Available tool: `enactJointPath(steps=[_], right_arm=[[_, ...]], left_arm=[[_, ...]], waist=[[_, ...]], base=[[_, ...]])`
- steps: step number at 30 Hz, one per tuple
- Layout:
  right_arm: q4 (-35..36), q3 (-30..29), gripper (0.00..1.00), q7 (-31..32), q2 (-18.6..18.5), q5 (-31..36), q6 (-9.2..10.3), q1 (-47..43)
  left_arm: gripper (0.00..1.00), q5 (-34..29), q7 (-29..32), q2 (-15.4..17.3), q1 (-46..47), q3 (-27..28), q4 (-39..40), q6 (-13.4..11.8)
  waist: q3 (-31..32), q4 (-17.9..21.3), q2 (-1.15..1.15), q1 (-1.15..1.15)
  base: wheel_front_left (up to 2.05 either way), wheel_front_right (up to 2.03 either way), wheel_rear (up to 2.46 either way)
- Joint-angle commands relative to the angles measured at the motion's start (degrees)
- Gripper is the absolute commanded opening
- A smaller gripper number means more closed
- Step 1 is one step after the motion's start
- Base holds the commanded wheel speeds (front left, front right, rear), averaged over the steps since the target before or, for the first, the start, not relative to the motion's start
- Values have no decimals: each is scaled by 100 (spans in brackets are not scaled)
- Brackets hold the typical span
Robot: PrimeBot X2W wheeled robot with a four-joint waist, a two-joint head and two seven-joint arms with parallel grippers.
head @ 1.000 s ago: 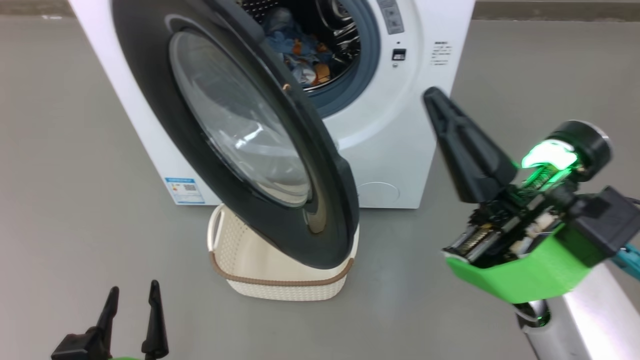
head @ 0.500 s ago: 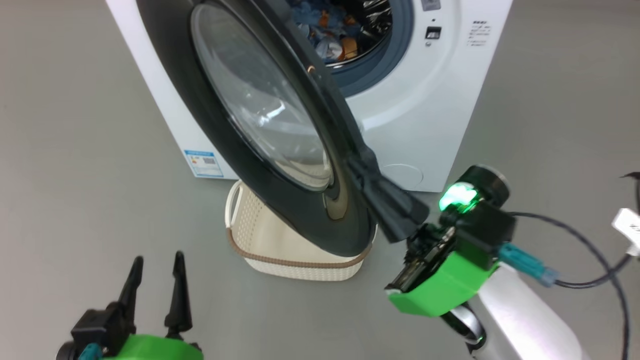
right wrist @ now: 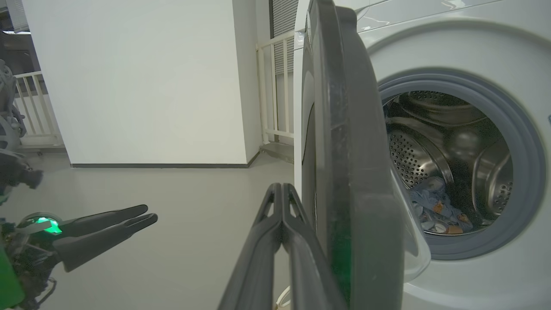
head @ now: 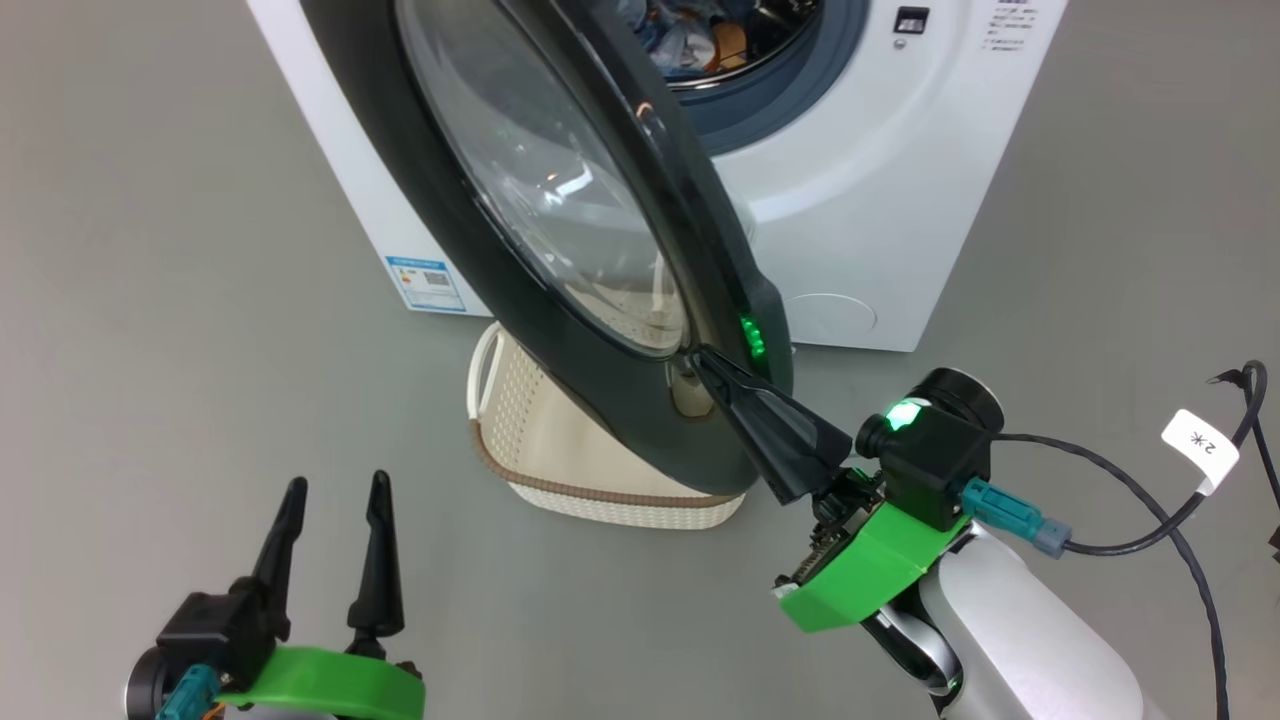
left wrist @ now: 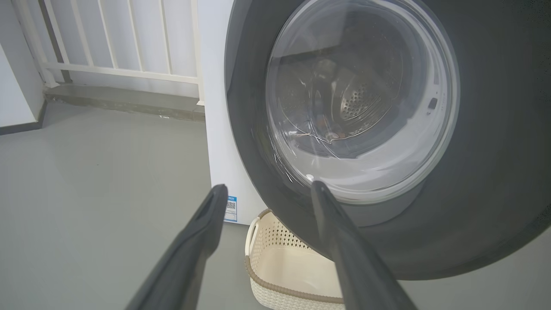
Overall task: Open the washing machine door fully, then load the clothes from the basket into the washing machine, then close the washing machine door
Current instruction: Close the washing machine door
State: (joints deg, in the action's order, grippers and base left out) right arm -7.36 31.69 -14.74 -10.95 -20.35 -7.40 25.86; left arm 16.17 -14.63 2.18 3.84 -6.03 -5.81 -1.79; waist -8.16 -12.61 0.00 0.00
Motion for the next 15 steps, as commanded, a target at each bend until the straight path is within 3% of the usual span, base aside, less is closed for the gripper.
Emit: enactJointPath(steps=[1,15], right_arm=[[85,58,0,-26,76,-74,-9,-24],[-77,-56,0,-26,15,-94,-9,-24]], left_arm=[[100,51,-37,70,223,159,186,-45],[100,107,-37,70,250,103,365,-173]], waist=[[-42,-56,0,0],[-334,-199,0,0]], base=[[0,0,0],[0,0,0]])
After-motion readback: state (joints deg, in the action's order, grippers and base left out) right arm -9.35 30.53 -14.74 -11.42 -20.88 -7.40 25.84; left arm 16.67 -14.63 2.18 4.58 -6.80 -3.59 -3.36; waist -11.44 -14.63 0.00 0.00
